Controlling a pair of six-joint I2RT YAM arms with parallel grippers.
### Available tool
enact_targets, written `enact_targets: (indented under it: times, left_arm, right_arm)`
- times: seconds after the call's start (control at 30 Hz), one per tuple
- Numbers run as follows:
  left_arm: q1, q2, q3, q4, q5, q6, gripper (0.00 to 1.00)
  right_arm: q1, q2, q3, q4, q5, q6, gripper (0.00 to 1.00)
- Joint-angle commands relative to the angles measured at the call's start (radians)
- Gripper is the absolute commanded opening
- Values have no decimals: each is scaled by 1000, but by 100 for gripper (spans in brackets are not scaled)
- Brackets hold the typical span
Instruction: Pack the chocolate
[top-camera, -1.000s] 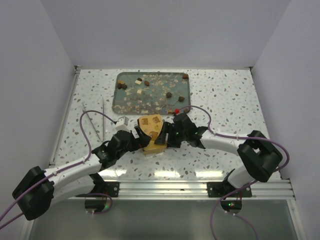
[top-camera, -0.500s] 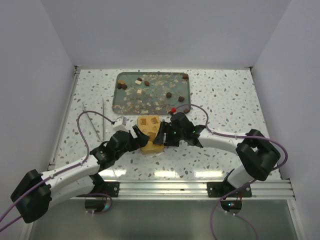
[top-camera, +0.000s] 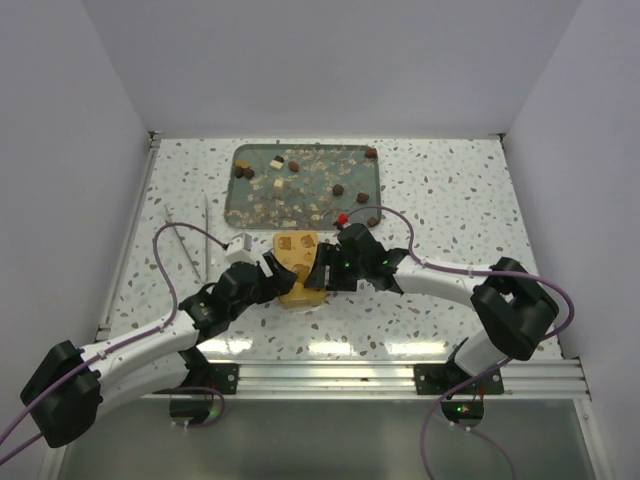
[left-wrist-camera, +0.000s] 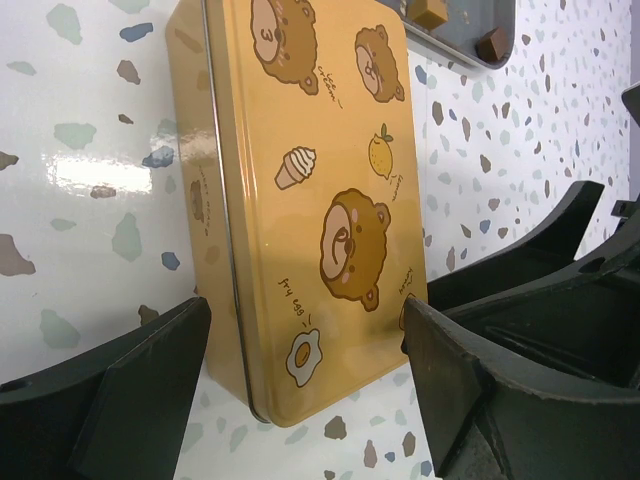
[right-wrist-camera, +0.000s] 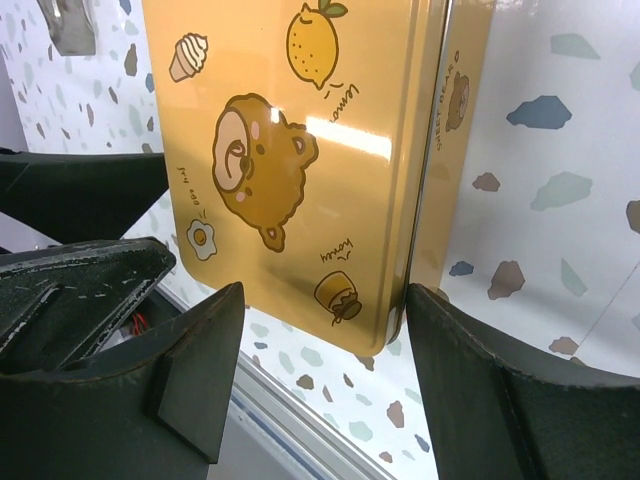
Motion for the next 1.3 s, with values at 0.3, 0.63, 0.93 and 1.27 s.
enact_targets:
  times: [0.3, 0.63, 0.93, 1.27]
  left_arm:
    - [-4, -56, -36, -46, -46, -62, 86]
    - [-5, -14, -33, -82, -49, -92, 85]
    - [-1, 9, -39, -161, -22, -167, 78]
    - [10, 26, -69, -198, 26, -212, 76]
  right_arm:
    - [7, -18, 56, -20, 58, -55, 69]
    - [7, 1, 82, -35, 81, -90, 69]
    - [5, -8, 94, -61, 102, -111, 69]
    - [7, -15, 118, -106, 136, -151, 69]
